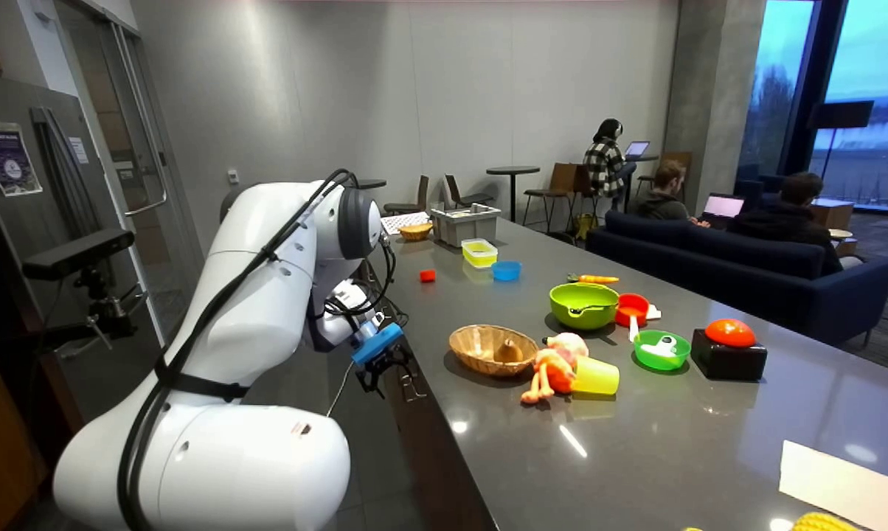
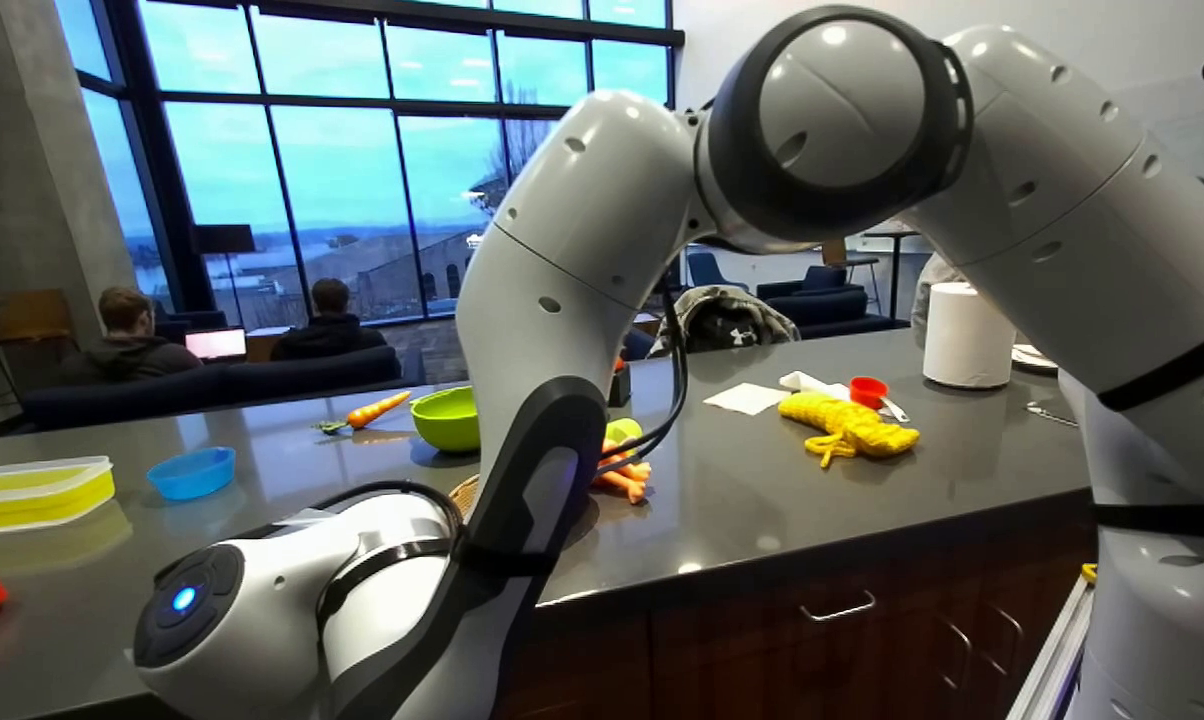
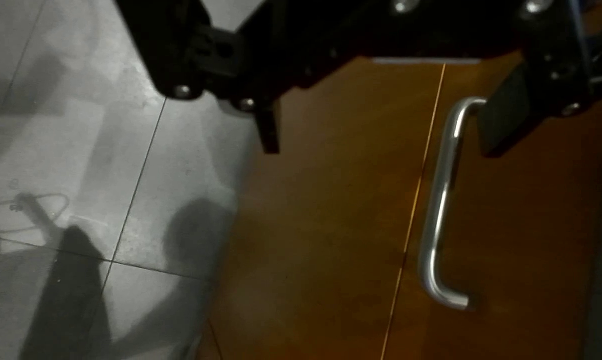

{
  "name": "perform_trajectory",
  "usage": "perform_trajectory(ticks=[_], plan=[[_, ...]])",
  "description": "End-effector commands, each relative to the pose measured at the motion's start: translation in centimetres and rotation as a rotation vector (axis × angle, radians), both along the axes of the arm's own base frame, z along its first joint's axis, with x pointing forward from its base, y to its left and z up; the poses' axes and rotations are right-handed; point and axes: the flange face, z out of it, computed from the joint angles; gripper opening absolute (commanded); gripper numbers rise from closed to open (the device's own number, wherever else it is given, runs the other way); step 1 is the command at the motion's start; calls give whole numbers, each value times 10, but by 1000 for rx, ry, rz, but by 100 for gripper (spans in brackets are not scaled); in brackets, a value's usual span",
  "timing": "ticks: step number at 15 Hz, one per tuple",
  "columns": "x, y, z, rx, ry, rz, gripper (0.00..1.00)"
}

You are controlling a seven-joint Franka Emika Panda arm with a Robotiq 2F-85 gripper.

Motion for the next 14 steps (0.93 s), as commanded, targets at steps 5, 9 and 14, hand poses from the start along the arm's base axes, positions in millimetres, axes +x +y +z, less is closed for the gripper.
perform_trajectory(ticks=[5,9,14], plan=[[20,-23,5,-23,-27,-11,100],[26,-28,5,-19,-27,-15,100],[34,-36,10,-28,-4,-28,100]])
